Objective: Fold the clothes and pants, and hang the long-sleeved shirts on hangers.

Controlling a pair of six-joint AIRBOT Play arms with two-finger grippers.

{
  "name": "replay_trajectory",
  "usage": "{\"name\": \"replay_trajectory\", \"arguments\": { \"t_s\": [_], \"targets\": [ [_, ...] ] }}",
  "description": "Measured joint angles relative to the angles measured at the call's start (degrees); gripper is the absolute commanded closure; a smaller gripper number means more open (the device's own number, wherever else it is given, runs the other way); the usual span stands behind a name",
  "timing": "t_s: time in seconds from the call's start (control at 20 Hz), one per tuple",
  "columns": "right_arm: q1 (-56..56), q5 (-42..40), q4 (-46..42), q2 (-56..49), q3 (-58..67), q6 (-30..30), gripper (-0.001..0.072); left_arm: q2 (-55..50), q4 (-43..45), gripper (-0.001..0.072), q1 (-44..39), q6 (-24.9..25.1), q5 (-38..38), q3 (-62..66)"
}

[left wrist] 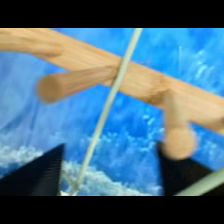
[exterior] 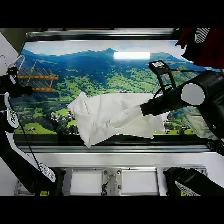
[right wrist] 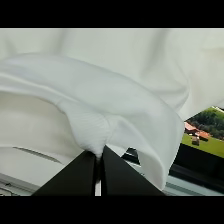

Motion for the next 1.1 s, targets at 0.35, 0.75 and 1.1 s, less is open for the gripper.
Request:
{"name": "replay_trajectory", "arguments": {
  "t_s": [0.35, 0.75, 1.1],
  "targets": [
    [0.0, -0.02, 0.0, 0.0, 0.0, 0.0, 0.0693, -0.5, 0.5, 0.047, -0.42, 0.04, -0.94, 0.07],
    [0.0, -0.02, -0.02, 0.0, 0.0, 0.0, 0.0693, -0.44, 0.44, 0.0693, -1.16, 0.22, -2.01, 0.07],
    [0.0, -0.02, -0.02, 0.0, -0.02, -0.02, 0.0693, 5.84, -0.33, 0.0694, -2.51, 0.24, -4.2, -0.02]
  ]
}}
